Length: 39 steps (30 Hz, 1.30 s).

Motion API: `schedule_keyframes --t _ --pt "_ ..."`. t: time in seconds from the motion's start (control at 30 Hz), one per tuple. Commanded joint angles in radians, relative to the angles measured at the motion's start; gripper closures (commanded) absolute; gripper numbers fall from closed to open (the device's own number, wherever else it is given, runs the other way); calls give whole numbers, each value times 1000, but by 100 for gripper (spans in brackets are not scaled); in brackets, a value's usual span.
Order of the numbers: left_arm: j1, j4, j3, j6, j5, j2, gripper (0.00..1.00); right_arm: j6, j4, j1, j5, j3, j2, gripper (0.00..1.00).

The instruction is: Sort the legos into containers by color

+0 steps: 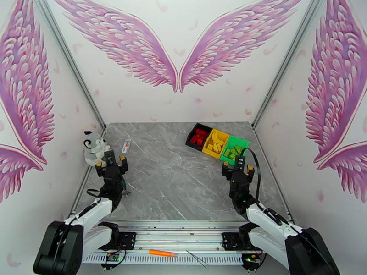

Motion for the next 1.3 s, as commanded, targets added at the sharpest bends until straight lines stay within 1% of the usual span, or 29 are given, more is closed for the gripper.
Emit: schedule_keyframes --t 0.0,0.1,0.13,0.2,0.23,0.27,0.3,0.33,0.37,0.4,0.43,0.47,0.5,0.53,0.57,0.63,0.73,1.03,1.2,1.27 --pt "-5 240 -8 13 55 132 1 5 169 -47 -110 -12 63 1" --pt "-5 475 -50 27 53 287 1 -53 318 -51 -166 -1 206 1" --pt "-11 550 -61 55 82 325 1 -61 379 -51 -174 -3 257 1" --pt "-6 511 -65 40 112 307 1 -50 523 -54 -187 -12 358 1" --pt "6 499 -70 29 147 312 1 -47 584 -59 -218 -14 413 1" --pt "8 573 -74 46 161 358 1 -53 607 -58 -237 -7 457 1" --pt "-7 693 -89 82 167 418 1 -61 652 -59 -259 2 520 1" --pt "-23 688 -93 92 157 415 1 -73 686 -58 -298 5 570 1" --pt "-17 639 -88 81 167 393 1 -101 736 -55 -299 18 615 0" --pt "-11 592 -73 74 171 378 1 -104 697 -49 -279 32 607 0" --pt "-2 555 -50 69 178 376 1 -72 537 -53 -261 71 558 1" --pt "10 499 -25 54 187 369 1 -30 398 -77 -263 126 541 1" --pt "21 425 1 37 188 356 1 -14 382 -100 -276 157 555 0" --pt "38 340 40 12 183 347 1 0 388 -115 -296 148 551 0" --pt "60 287 66 -18 181 345 1 9 349 -118 -289 162 545 0" --pt "84 261 74 -42 202 341 1 5 373 -120 -291 156 550 1" --pt "88 258 75 -45 207 341 1 6 366 -120 -291 156 546 1" --pt "89 259 73 -47 208 340 1 7 361 -120 -293 158 547 1" --pt "89 260 73 -45 208 341 1 10 347 -128 -316 164 546 1" --pt "77 272 69 -32 200 341 1 8 353 -128 -316 161 544 1"
